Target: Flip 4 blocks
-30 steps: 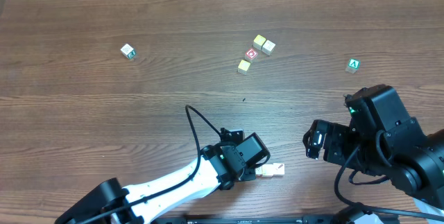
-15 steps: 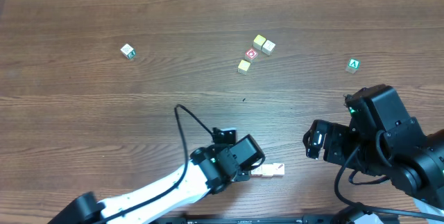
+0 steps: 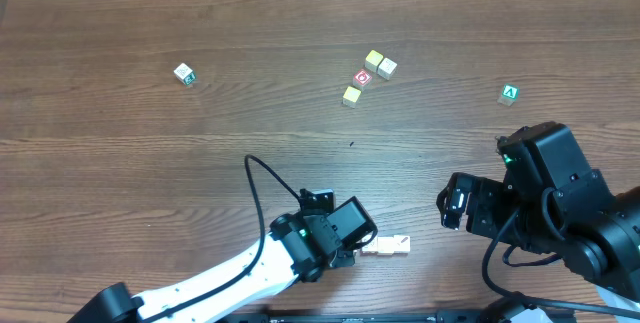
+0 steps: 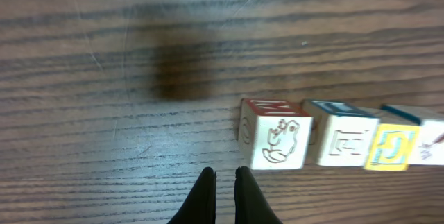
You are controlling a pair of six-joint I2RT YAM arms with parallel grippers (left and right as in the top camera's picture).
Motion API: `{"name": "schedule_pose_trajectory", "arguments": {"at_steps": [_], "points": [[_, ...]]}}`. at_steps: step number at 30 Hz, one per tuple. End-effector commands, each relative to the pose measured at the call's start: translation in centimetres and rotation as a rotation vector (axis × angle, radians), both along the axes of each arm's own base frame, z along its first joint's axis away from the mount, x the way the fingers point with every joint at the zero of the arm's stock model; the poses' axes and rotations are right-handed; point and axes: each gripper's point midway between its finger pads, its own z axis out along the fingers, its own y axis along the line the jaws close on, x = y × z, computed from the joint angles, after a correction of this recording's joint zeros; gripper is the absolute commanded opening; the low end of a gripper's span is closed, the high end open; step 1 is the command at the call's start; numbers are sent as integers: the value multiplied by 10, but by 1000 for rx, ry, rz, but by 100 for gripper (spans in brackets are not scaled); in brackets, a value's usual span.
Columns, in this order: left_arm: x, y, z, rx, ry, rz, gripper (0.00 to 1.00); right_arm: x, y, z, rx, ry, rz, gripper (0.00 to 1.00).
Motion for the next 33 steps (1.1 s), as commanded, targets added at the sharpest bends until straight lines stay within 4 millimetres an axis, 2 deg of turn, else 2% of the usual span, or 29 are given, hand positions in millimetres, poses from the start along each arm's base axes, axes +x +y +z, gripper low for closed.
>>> {"name": "schedule_pose_trajectory", "arguments": {"at_steps": [1,11,16,33], "points": [[-8,4,-16,33,72,31,4,0,1,9,22,-31,2,100],[-1,1,-33,15,141,49,4,0,1,9,21,-32,6,100],[8,-6,-31,-31,123,19,4,0,1,9,20,-33,8,100],[14,-14,-30,-62,98,5,4,-1,4,9,36,-25,14,100]]}}
